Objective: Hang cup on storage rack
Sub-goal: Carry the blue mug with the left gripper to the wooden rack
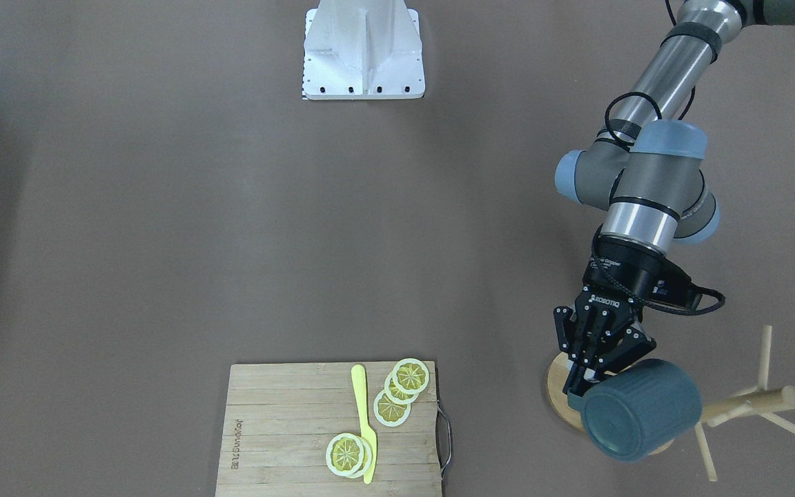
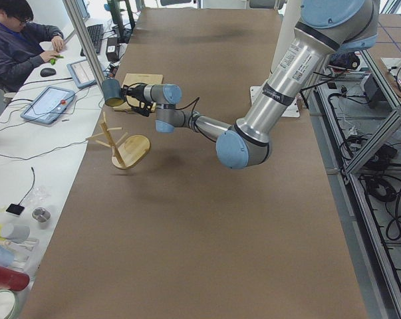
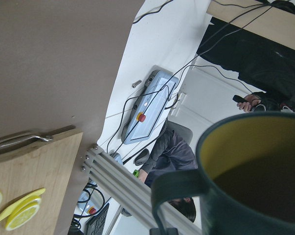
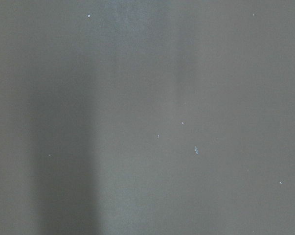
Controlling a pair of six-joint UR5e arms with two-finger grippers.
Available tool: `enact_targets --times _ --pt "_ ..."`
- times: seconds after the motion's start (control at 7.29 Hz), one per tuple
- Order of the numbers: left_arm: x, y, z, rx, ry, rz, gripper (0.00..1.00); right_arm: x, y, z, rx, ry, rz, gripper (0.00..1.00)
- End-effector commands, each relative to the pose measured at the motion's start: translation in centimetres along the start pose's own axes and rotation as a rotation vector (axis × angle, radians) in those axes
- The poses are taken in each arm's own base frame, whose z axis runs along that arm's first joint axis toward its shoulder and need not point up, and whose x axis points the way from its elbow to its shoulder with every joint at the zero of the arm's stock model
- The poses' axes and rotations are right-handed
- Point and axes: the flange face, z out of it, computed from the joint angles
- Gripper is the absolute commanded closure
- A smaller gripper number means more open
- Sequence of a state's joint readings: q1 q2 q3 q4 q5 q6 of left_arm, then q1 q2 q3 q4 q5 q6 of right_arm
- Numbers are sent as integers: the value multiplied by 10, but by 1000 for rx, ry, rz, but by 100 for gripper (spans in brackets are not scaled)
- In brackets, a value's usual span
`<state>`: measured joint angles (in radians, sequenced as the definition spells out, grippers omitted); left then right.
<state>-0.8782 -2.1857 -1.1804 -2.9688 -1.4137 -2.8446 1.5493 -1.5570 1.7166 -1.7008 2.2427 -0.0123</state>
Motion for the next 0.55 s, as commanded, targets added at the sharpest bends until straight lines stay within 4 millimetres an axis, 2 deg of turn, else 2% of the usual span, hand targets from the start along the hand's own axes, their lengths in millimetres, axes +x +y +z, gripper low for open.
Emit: enact_targets --times 0.0,0.41 --pt "14 -18 4 32 16 -16 100 0 -1 -1 2 0 -2 0" --pt "18 -35 7 60 20 -32 100 -2 -3 -3 7 0 -5 0"
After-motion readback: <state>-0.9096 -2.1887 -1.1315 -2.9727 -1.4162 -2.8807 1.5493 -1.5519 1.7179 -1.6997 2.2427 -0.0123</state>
